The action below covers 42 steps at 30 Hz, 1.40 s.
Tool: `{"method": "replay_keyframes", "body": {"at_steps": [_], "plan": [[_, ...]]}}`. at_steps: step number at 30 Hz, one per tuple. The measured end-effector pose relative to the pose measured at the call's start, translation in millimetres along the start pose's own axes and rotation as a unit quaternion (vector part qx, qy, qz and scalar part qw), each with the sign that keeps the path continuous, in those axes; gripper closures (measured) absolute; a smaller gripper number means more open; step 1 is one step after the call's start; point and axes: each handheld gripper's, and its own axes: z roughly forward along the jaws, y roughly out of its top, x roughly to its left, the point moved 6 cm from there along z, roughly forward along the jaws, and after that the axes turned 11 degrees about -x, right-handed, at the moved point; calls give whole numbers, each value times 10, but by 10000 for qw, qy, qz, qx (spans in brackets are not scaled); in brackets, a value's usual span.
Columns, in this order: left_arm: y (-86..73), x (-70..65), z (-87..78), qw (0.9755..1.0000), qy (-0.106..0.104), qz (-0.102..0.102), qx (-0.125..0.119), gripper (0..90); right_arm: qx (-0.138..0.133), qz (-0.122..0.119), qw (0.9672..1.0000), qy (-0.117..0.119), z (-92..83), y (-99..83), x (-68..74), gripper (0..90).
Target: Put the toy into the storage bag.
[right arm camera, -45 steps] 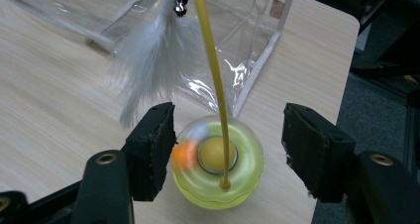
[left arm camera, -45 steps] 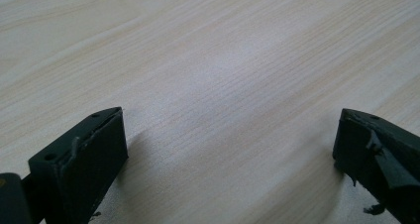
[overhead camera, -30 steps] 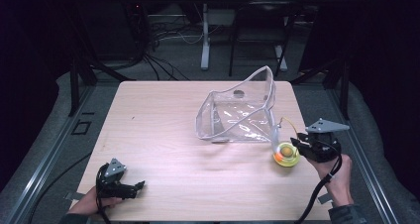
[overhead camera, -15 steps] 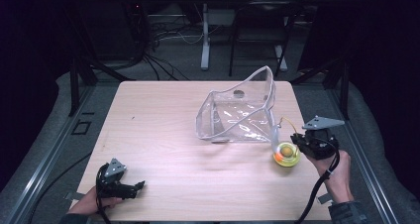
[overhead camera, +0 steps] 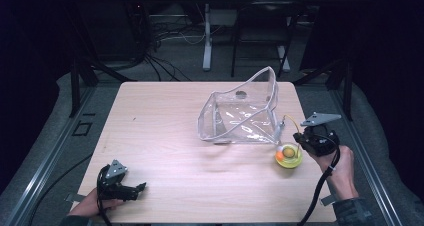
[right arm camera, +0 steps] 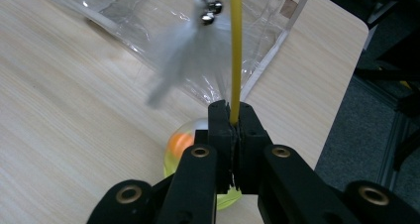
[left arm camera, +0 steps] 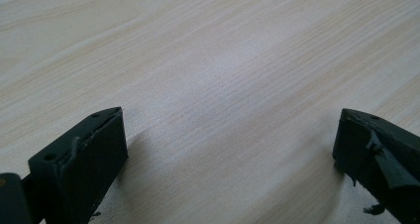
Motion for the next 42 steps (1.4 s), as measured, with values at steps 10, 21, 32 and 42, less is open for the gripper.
{"method": "replay_keyframes", "body": {"at_steps": [10,21,32,42], "plan": [[0,0,0,10000,0,1,-1,2,222,-124,9995,178,-65,104,7,881],[0,0,0,10000,0,1,1,2,649,-212,9970,356,-97,199,-24,880],[0,0,0,10000,-1,-1,0,2,894,-290,9945,466,-105,302,-63,880],[0,0,0,10000,0,0,1,2,1086,-281,9925,483,-119,455,-161,879]]}}
